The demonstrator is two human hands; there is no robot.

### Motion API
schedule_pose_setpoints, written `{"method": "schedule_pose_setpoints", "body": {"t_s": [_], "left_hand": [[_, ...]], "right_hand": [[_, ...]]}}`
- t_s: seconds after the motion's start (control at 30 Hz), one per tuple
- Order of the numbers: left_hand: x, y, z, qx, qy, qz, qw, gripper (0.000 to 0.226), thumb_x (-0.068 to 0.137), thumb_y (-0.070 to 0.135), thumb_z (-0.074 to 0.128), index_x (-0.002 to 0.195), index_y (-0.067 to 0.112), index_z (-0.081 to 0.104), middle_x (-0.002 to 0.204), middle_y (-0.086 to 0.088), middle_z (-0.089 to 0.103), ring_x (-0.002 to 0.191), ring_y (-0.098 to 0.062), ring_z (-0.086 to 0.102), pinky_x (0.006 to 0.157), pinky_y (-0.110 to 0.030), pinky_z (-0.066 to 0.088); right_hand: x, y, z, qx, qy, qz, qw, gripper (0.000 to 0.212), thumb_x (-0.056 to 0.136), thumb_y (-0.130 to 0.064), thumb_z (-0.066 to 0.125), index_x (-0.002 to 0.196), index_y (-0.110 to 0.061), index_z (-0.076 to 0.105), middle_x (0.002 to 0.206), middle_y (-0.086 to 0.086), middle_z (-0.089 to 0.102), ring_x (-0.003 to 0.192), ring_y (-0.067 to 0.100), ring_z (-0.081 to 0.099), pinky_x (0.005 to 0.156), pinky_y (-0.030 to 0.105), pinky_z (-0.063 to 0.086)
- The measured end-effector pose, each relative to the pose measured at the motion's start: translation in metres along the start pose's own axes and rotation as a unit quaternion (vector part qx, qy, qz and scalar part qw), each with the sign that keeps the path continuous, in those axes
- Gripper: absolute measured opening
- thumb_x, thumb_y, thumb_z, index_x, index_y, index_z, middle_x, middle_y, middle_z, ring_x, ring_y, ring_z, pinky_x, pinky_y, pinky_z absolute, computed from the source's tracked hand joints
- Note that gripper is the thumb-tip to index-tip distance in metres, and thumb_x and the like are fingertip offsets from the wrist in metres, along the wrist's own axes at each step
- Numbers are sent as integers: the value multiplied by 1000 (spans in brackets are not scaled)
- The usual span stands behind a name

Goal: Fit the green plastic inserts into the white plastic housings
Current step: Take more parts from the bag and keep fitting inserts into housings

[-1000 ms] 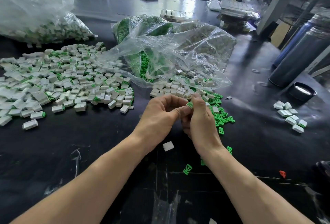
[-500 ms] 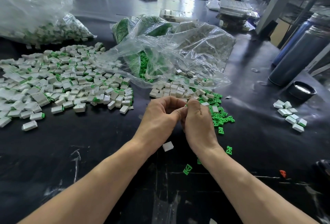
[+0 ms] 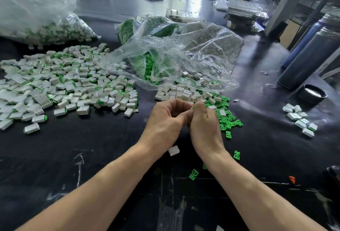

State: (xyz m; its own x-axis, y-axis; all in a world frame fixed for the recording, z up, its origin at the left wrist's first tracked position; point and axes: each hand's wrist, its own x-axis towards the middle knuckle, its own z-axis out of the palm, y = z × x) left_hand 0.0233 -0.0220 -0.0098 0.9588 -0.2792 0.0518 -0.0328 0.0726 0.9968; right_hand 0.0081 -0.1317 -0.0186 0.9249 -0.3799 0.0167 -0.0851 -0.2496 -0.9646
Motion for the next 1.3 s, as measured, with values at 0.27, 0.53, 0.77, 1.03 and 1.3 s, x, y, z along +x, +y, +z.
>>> {"method": "schedule_pose_setpoints", "body": {"t_s": [0.27,0.53,0.77,1.03,1.3], "left_hand": [[2,3,-3,20,15,16,1000,7,90,5,75,92,10,71,78,2,77,73,-7,71,71,-22,57],[6,9,-20,127,48,61,989,8,87,8,79,88,13,73,77,10,75,67,4,65,66,-12,50],[8,6,-25,204,50,74,975,17,83,7,83,85,23,78,81,12,76,78,-2,72,78,-24,57],[6,10,-28,215,23,87,972,20,82,2,81,88,22,80,82,10,77,79,-4,73,79,-25,59],[10,9,-28,156,18,65,985,17,85,0,78,87,17,77,77,5,76,70,-7,69,70,-25,59]], "right_hand": [[1,-1,-12,48,-38,1,998,71,106,-59,32,52,-29,66,48,-6,53,41,9,45,48,29,35],[4,-1,-29,-29,-46,-142,988,8,99,-29,71,91,-29,75,78,-7,72,66,13,66,61,41,58],[6,2,-30,-91,-46,-178,979,5,93,-22,78,93,-27,76,80,-13,70,71,6,67,65,20,51],[3,-3,-33,-132,-41,-214,967,10,91,-15,75,87,-24,72,79,-11,69,76,5,64,67,13,47],[6,-1,-31,-111,-35,-177,977,7,96,-25,72,89,-27,70,73,-13,67,64,7,62,63,30,54]]}}
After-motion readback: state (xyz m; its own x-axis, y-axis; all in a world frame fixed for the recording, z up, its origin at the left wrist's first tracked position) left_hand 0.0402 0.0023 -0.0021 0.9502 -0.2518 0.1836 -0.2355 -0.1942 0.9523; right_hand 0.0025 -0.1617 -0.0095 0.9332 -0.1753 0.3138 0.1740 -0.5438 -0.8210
